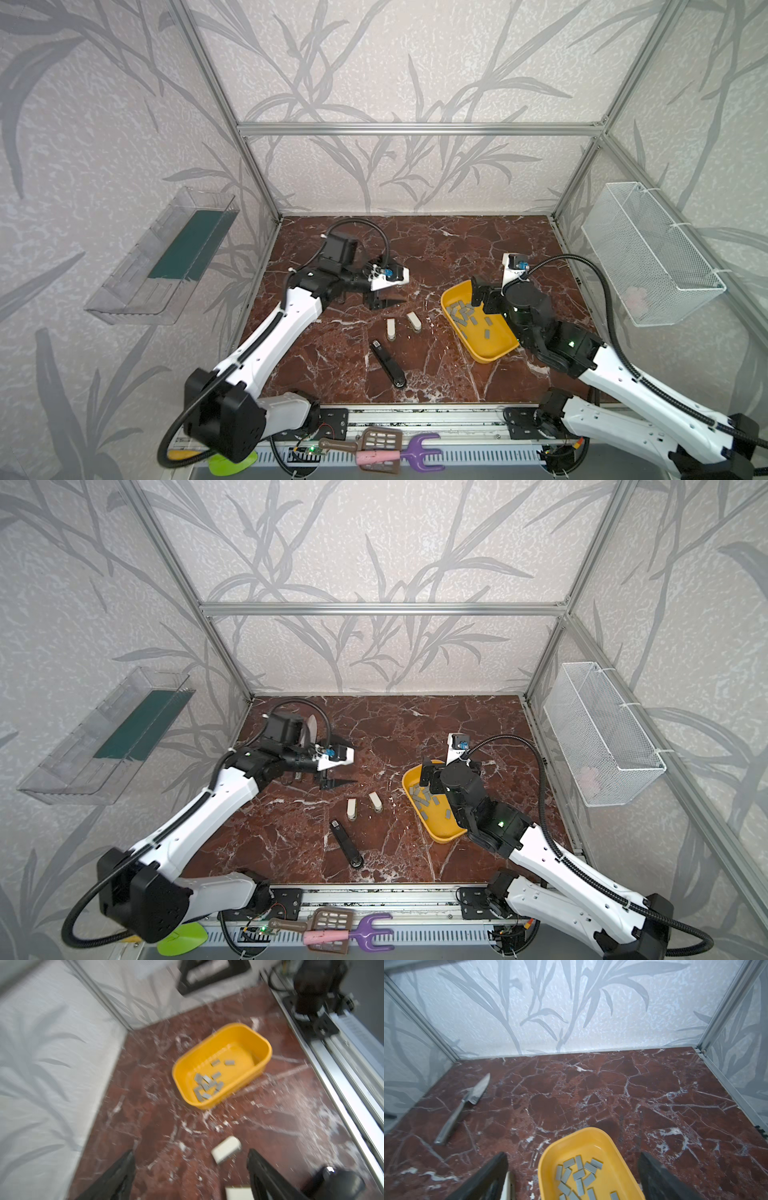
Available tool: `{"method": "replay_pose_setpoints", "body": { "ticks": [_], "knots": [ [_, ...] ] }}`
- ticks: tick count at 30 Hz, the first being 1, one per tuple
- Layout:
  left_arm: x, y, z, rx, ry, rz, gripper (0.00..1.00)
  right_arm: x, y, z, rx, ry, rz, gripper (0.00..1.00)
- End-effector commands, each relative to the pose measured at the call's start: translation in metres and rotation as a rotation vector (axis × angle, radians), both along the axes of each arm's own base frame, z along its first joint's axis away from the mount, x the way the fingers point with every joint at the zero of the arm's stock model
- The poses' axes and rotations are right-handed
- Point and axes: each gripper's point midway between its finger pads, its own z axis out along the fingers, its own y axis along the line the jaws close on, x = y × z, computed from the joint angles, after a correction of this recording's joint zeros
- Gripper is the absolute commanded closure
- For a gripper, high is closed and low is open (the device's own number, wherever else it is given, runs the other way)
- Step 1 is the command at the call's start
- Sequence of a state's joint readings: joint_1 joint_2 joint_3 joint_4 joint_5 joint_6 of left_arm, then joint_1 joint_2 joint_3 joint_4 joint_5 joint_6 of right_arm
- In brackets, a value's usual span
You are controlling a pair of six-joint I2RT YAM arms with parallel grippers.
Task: Load the staples into the stapler
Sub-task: 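Lower the left gripper onto the upright cream stapler and close on it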
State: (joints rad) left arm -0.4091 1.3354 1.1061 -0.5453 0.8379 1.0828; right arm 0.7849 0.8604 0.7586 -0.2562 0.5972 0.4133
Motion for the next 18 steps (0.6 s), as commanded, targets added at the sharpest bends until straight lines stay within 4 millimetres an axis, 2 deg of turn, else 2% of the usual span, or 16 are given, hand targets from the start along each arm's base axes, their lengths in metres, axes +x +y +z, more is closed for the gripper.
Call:
{"method": "replay_pose_setpoints", "body": {
  "ticks": [1, 4, 10, 14, 18],
  "knots": [
    [-0.005, 0.003, -0.033, 0.154, -0.026, -0.099, 0.23, 0.006, -0.004, 0.014, 0.016, -0.065, -0.002, 0.04],
    [-0.009, 0.000, -0.063, 0.179, 0.008, -0.138, 0.22, 0.007, -0.010, 0.003, -0.026, -0.034, -0.035, 0.03],
    [-0.016, -0.004, -0.117, 0.351, 0.104, -0.207, 0.27, 0.006, -0.012, 0.007, -0.042, -0.024, -0.042, 0.04],
    [-0.020, -0.010, -0.129, 0.414, 0.150, -0.243, 0.33, 0.003, -0.010, 0.008, -0.008, -0.039, -0.018, 0.03],
    [-0.014, -0.017, -0.141, 0.453, 0.101, -0.231, 0.28, 0.003, -0.006, 0.008, -0.002, -0.027, 0.002, 0.03]
  ]
}}
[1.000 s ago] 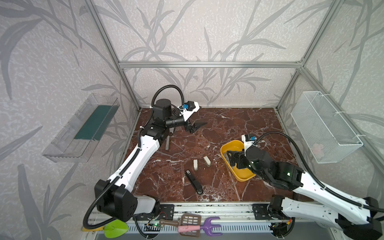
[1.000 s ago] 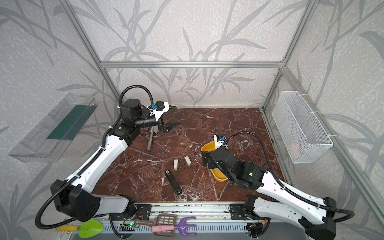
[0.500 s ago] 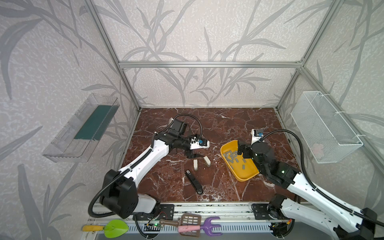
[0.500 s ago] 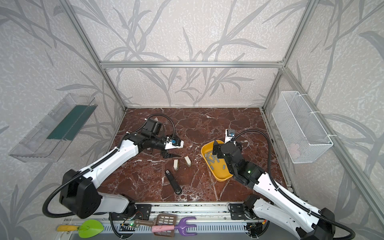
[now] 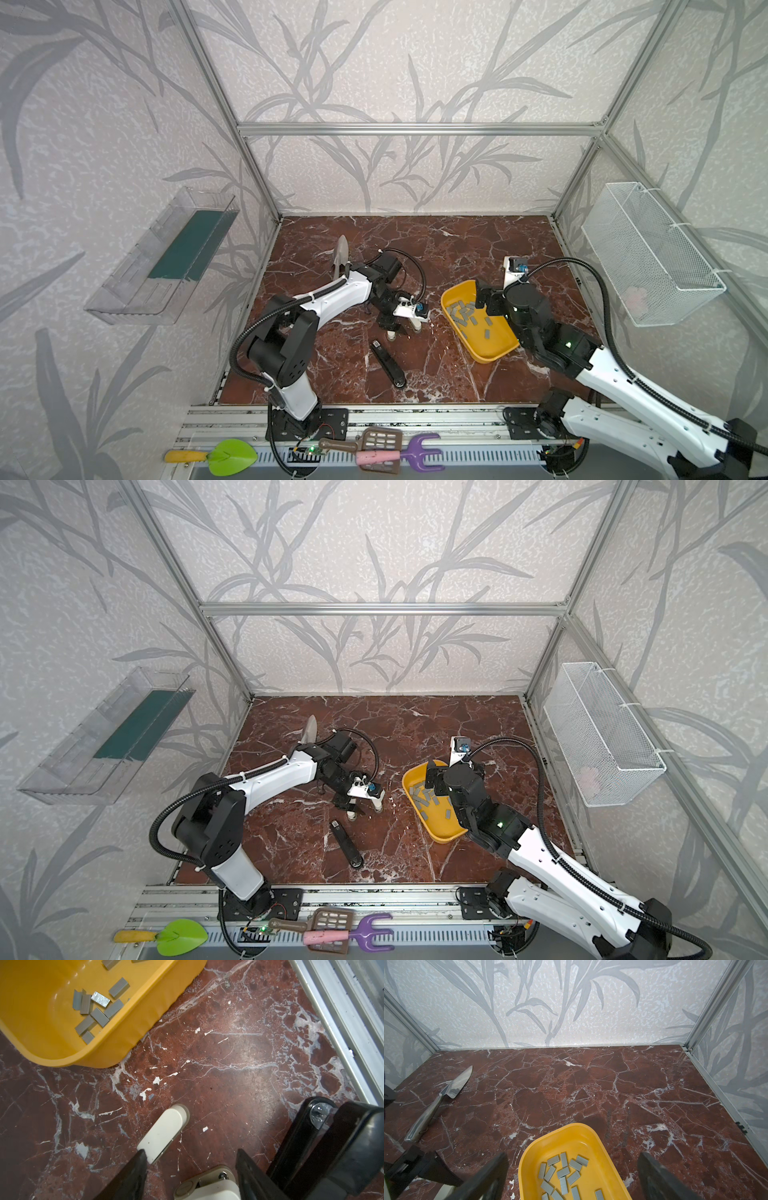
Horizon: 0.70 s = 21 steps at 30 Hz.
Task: Load the staples into the stapler
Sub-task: 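Lower the left gripper onto the upright cream stapler and close on it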
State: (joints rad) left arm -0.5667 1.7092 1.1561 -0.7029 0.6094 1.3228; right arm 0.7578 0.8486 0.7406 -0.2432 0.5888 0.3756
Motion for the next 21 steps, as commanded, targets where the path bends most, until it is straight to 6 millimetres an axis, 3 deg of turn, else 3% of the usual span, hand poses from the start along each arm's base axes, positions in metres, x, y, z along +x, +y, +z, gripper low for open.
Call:
{"method": "replay_pose_setpoints", "body": {
  "ticks": [1, 4, 11, 21],
  "knots": [
    [0.010, -0.001, -0.003, 0.048, -0.083, -0.023, 0.26, 0.000, 0.001, 0.011, 0.024, -0.017, 0.007, 0.03],
    [0.023, 0.001, -0.011, 0.099, -0.131, -0.041, 0.24, 0.001, 0.001, 0.009, 0.017, -0.015, 0.000, 0.03],
    [0.025, -0.006, -0.014, 0.085, -0.199, -0.159, 0.23, 0.001, 0.004, 0.009, 0.030, -0.008, 0.016, 0.04],
    [0.019, -0.015, -0.026, 0.101, -0.201, -0.219, 0.31, 0.001, 0.012, 0.000, 0.053, 0.023, 0.038, 0.03]
  ]
}}
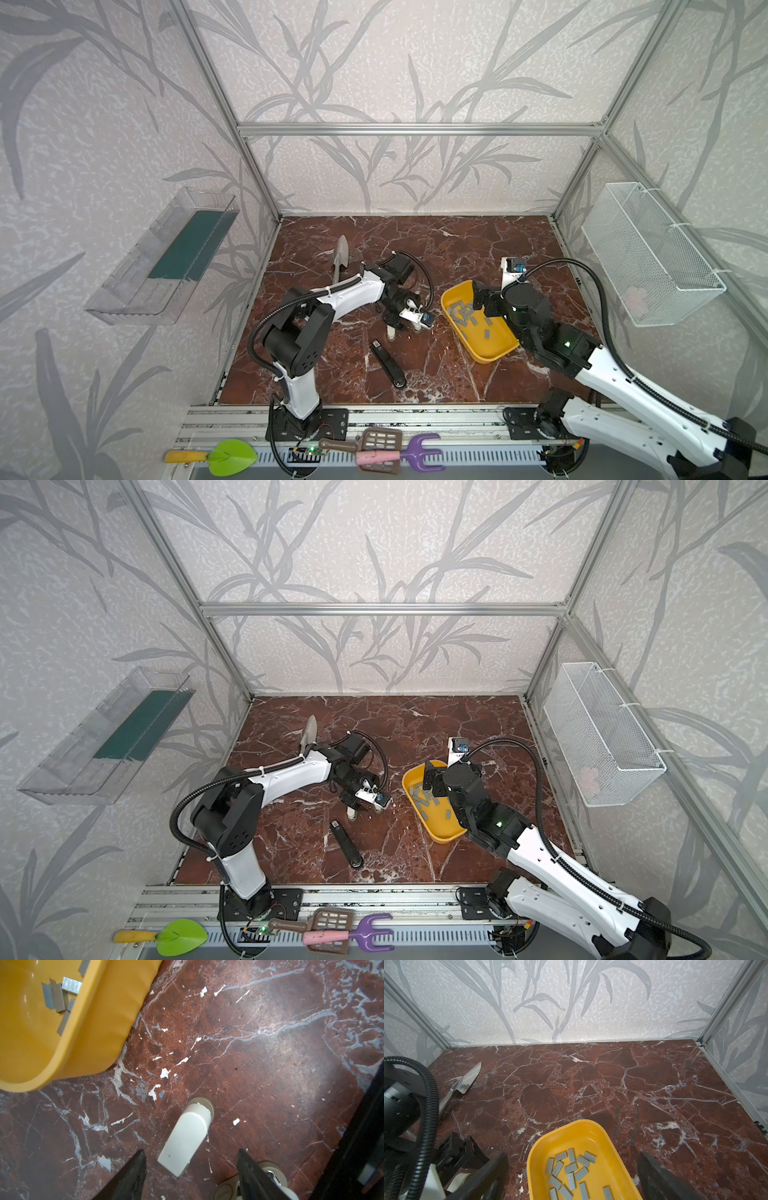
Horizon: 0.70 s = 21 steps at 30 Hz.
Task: Load the staples into the stapler
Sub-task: 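Lower the left gripper onto the upright cream stapler and close on it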
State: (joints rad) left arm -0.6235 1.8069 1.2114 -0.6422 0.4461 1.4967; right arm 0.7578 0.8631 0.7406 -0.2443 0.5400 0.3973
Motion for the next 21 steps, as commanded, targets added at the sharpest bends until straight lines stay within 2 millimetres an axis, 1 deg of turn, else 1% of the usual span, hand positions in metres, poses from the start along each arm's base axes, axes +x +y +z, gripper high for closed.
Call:
{"method": "replay_pose_setpoints", "body": {
  "ticks": [1, 6, 9, 11, 13, 21],
  "knots": [
    [-0.003, -0.008, 0.000, -0.006, -0.013, -0.051, 0.32, 0.001, 0.003, 0.006, 0.030, -0.003, 0.003, 0.03],
    [-0.010, -0.019, -0.005, 0.011, 0.001, -0.070, 0.40, 0.002, 0.003, 0.005, 0.028, -0.002, 0.000, 0.03],
    [-0.012, -0.017, -0.012, 0.047, 0.018, -0.074, 0.45, 0.002, 0.003, 0.005, 0.029, 0.000, 0.001, 0.04],
    [-0.010, -0.015, -0.015, 0.067, 0.015, -0.072, 0.50, 0.001, 0.003, 0.005, 0.030, -0.001, 0.001, 0.03],
    [-0.010, -0.015, -0.016, 0.071, 0.013, -0.073, 0.52, 0.001, 0.002, 0.005, 0.030, -0.002, 0.001, 0.04],
    [-0.008, -0.013, -0.019, 0.082, 0.011, -0.069, 0.49, 0.001, 0.002, 0.005, 0.030, -0.002, -0.003, 0.04]
  ]
}}
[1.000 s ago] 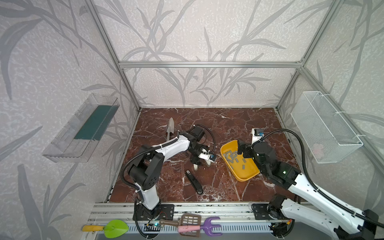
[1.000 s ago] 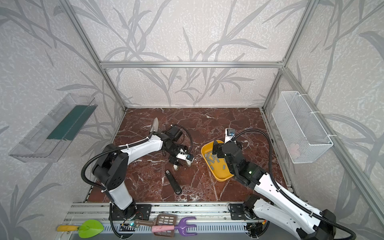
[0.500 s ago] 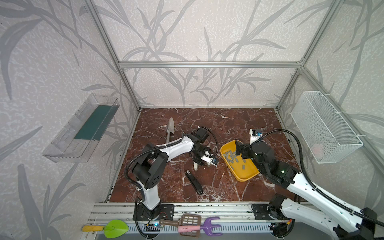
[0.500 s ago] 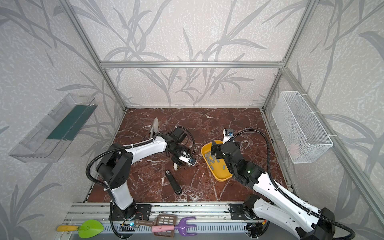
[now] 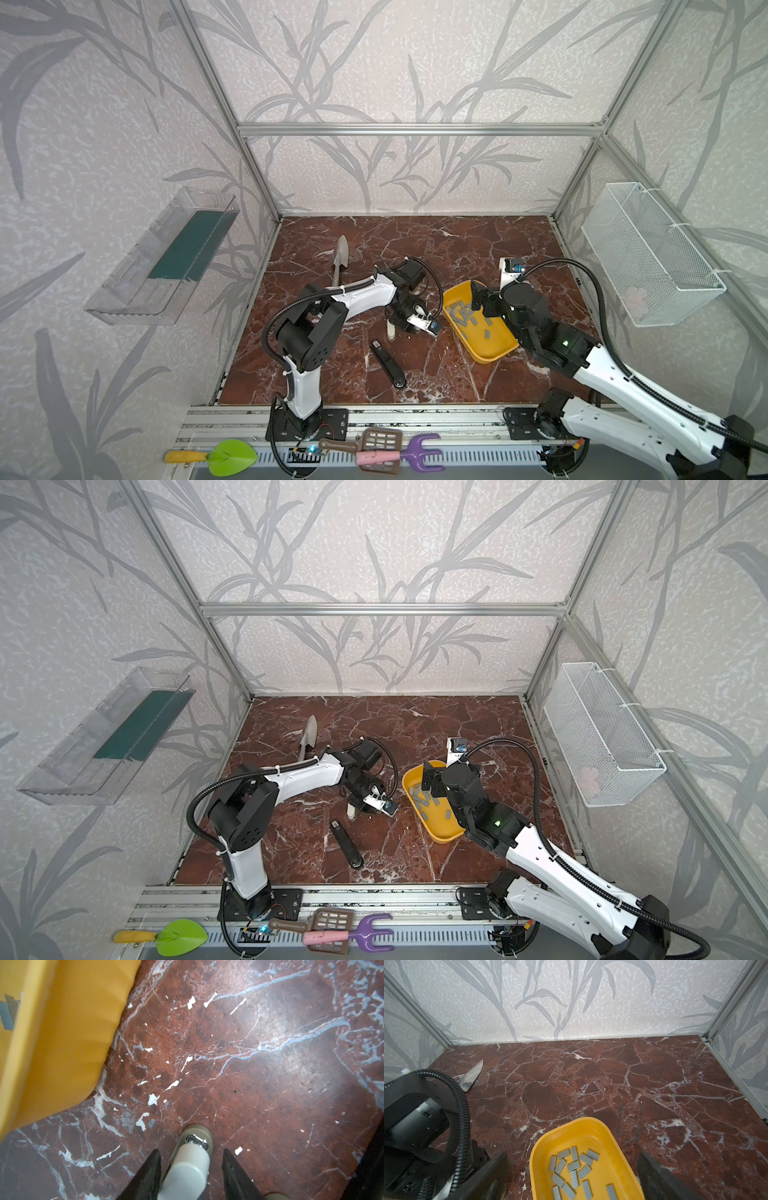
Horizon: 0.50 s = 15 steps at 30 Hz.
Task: Load the staples into the stapler
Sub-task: 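Lower the left gripper onto the upright cream stapler and close on it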
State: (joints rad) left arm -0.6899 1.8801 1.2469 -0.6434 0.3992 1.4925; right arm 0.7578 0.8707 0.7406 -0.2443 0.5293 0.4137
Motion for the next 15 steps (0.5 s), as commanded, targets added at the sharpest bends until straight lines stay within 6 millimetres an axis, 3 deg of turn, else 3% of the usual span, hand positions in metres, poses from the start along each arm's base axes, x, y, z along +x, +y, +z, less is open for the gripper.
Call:
{"method": "replay_pose_setpoints", "body": {
  "ticks": [1, 8, 15],
  "knots": [
    [0.0006, 0.0023, 0.0008, 0.019, 0.007, -0.013, 0.49, 0.0009, -0.0008, 0.0079, 0.017, -0.014, -0.006, 0.03],
    [0.0009, 0.0038, -0.0028, 0.037, 0.007, -0.015, 0.53, 0.0009, -0.0004, 0.0070, 0.016, -0.011, -0.005, 0.03],
    [-0.0006, 0.0032, -0.0004, 0.039, 0.027, -0.011, 0.69, 0.0008, -0.0008, 0.0079, 0.018, -0.013, -0.006, 0.03]
  ]
}}
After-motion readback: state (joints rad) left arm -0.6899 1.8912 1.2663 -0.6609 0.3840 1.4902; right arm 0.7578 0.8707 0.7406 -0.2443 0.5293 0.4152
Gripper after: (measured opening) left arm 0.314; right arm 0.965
